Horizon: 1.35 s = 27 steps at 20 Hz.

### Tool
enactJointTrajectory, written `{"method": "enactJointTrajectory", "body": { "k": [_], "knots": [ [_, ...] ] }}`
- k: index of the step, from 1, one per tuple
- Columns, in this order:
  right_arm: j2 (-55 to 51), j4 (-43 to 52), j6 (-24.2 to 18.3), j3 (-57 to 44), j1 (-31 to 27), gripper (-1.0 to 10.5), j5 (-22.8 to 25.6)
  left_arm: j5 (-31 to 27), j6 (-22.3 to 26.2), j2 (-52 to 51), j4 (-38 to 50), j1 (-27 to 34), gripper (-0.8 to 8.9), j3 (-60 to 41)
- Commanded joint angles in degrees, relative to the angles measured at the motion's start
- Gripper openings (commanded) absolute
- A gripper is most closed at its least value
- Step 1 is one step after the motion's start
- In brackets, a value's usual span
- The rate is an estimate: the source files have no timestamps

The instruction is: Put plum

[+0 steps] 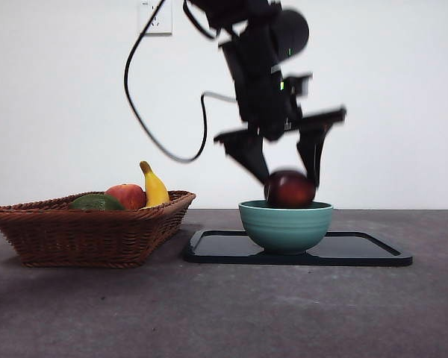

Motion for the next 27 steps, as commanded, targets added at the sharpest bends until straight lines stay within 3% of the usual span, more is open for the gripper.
{"method": "enactJointTrajectory", "body": {
  "k": [1,3,6,19,23,27],
  "knots": [
    [0.1,0.4,0.3,0.2,0.4,1.6,0.2,-0.2,0.7,0.5,-2.3,0.2,2.4,6.6],
    [0.1,0.5,0.1,0.2,0.4,1.6,0.2,-1.0,1.2,-2.7,-4.1,1.1,2.4,9.6],
    [0.1,0.6,-0.4,0.2,0.4,1.6,0.2,-7.0,2.0,-8.5,-9.8,3.7,2.4,9.7],
    [0.1,1.0,-1.9,0.2,0.4,1.6,0.2,-10.7,3.1,-25.9,-21.1,16.0,2.35,9.4],
    [0.1,1.0,-3.2,0.2,0.4,1.6,0.2,-10.7,3.1,-32.6,-22.8,17.6,2.15,5.2],
    [0.1,1.0,-4.1,0.2,0.4,1.6,0.2,-10.7,2.6,-40.8,-19.3,17.9,2.15,-6.4]
  ]
}}
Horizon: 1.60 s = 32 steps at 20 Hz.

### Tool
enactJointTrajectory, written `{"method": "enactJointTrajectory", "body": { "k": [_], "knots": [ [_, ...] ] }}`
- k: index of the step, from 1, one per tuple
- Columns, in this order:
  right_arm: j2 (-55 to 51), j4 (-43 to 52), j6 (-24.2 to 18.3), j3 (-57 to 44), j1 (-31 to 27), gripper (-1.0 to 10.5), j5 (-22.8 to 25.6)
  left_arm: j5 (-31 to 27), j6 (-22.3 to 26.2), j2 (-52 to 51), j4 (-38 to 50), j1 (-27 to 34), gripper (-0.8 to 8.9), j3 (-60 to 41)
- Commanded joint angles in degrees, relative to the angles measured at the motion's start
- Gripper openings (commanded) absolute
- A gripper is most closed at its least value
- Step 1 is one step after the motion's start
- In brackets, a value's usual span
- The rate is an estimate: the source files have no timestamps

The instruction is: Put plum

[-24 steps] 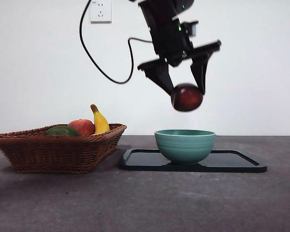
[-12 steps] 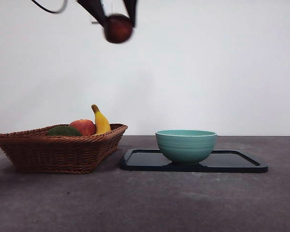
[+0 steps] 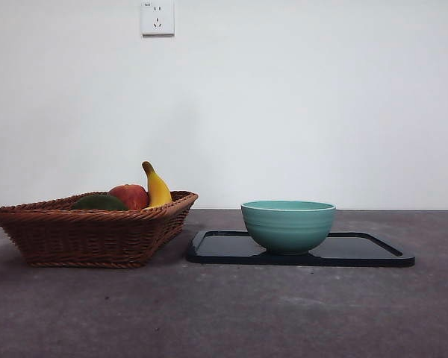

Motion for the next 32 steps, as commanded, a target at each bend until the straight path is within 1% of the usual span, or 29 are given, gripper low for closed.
{"method": "enactJointTrajectory", "body": {
  "k": [1,4,6,9,11,15,16,18,22,26,29,30,32],
  "knots": [
    [0.1,0.6,-1.1,0.2,0.4,1.6,0.2,-0.2,-0.5,-3.6,4.5,-0.3,2.15,-7.5],
    [0.1,0.5,-1.0,0.2,0.4,1.6,0.2,-0.2,-1.7,-10.2,15.3,-0.3,2.16,-23.6],
    [0.1,0.6,-1.0,0.2,0.4,1.6,0.2,-0.2,-1.7,-11.9,20.8,-0.3,2.16,-32.1],
    [0.1,0.5,-0.8,0.2,0.4,1.6,0.2,-0.1,-1.7,-11.9,28.8,-0.3,2.15,-42.3],
    [0.1,0.5,-0.7,0.2,0.4,1.6,0.2,0.5,-1.8,-11.9,35.9,-0.3,2.15,-49.3],
    [0.1,0.6,-0.7,0.2,0.4,1.6,0.2,0.5,-3.6,-11.8,48.0,-0.3,2.15,-60.8],
    [0.1,0.6,-0.6,0.2,0.4,1.6,0.2,0.5,-4.8,-11.5,50.8,-0.3,2.15,-62.9],
    [0.1,0.6,-0.5,0.2,0.4,1.6,0.2,0.5,-7.0,-10.6,55.6,-0.3,2.15,-66.0],
    [0.1,0.5,0.5,0.2,0.4,1.6,0.2,0.5,-9.6,-5.4,60.5,-0.3,2.15,-66.8],
    [0.1,0.4,1.2,0.2,0.4,1.6,0.1,0.5,-14.3,0.6,62.6,0.6,2.16,-66.7],
    [0.1,0.2,1.3,0.2,0.4,1.6,0.2,0.5,-14.6,0.9,63.2,1.4,2.18,-66.7],
    [0.1,0.2,1.3,0.2,0.4,1.6,0.2,0.5,-14.8,0.9,62.9,1.7,2.3,-66.7],
    [0.1,0.2,1.3,0.2,0.4,1.6,0.2,0.5,-15.1,0.9,61.8,1.7,3.16,-66.7]
  ]
}}
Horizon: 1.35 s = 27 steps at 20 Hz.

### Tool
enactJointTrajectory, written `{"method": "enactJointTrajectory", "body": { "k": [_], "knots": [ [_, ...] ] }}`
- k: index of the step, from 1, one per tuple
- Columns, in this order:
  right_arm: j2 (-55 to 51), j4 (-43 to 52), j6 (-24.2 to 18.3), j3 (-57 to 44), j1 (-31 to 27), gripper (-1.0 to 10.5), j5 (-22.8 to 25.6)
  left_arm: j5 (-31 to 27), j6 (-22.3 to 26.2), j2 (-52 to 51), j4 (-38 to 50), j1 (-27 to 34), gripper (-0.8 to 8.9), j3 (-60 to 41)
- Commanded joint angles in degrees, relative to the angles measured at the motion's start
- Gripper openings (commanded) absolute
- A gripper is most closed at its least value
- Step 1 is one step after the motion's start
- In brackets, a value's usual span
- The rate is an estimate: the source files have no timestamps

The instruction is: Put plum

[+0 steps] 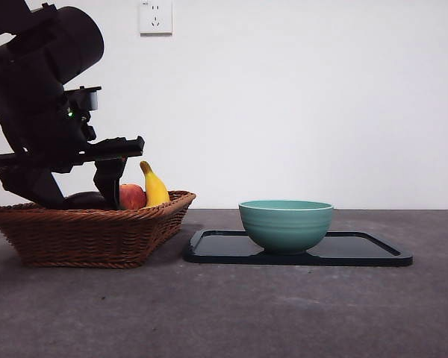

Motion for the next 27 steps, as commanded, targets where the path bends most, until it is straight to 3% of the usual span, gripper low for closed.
{"method": "enactJointTrajectory", "body": {
  "k": [1,3,5,9,13,20,24,27],
  "knots": [
    [0.1,0.3,0.6,0.2,0.4,1.6,0.2,0.0,-1.0,0.5,-0.6,-0.1,3.16,0.5],
    [0.1,0.3,0.6,0.2,0.4,1.6,0.2,0.0,-1.0,0.5,-1.0,-0.1,3.27,0.5],
    [0.1,0.3,0.6,0.2,0.4,1.6,0.2,0.0,-1.0,0.5,-1.7,-0.2,4.45,0.5],
    [0.1,0.3,0.6,0.2,0.4,1.6,0.2,0.0,-1.0,-1.5,-1.7,-0.2,4.46,0.7],
    [0.1,0.7,0.6,0.2,0.4,1.6,0.2,0.6,0.3,-10.6,-3.2,-0.3,4.45,0.7],
    [0.2,7.7,1.7,0.2,0.4,1.6,0.2,28.0,10.8,-26.8,-16.8,-0.3,4.37,0.7],
    [0.2,8.0,3.2,0.2,0.4,1.6,0.2,38.4,14.9,-30.9,-26.4,-0.4,4.36,0.7],
    [0.2,8.0,4.2,0.2,0.4,1.6,0.2,41.9,18.1,-32.9,-32.1,-0.4,4.36,0.7]
  ]
}}
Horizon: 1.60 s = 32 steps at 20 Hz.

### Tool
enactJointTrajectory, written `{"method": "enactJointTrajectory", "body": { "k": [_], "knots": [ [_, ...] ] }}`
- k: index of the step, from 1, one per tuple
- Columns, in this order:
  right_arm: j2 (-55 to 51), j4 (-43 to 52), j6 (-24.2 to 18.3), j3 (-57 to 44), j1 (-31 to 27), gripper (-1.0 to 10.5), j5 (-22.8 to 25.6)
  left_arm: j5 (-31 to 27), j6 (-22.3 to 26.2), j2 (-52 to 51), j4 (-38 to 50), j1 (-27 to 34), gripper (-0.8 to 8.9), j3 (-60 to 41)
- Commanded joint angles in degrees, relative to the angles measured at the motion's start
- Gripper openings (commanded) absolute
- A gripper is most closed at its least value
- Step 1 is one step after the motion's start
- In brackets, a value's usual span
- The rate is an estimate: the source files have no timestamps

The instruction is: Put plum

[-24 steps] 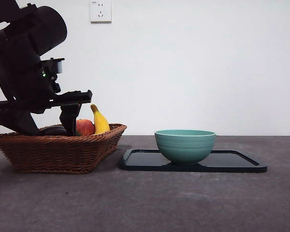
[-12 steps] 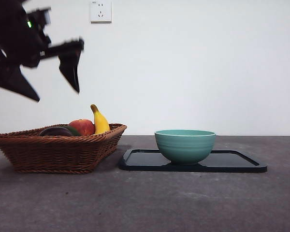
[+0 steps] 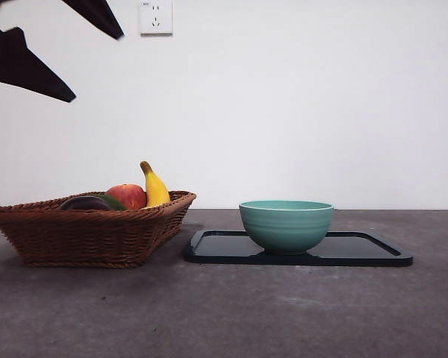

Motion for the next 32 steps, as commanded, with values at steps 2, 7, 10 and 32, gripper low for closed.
{"method": "enactJointTrajectory", "body": {
  "k": [2,7,10,32],
  "knots": [
    [0.2,0.6,2.1,0.2,0.4,1.6,0.2,1.0,4.8,-0.8,-3.1,-0.3,4.36,0.7],
    [0.2,0.6,3.5,0.2,0.4,1.6,0.2,1.0,5.6,-0.9,-3.4,-0.3,4.36,0.7],
    [0.2,0.6,3.6,0.2,0.4,1.6,0.2,1.0,5.6,-0.9,-3.4,-0.3,4.36,0.7],
    [49.8,10.1,-3.3,23.6,-14.8,2.7,6.5,1.0,5.6,-0.9,-3.4,-0.3,4.36,0.7]
  ]
}}
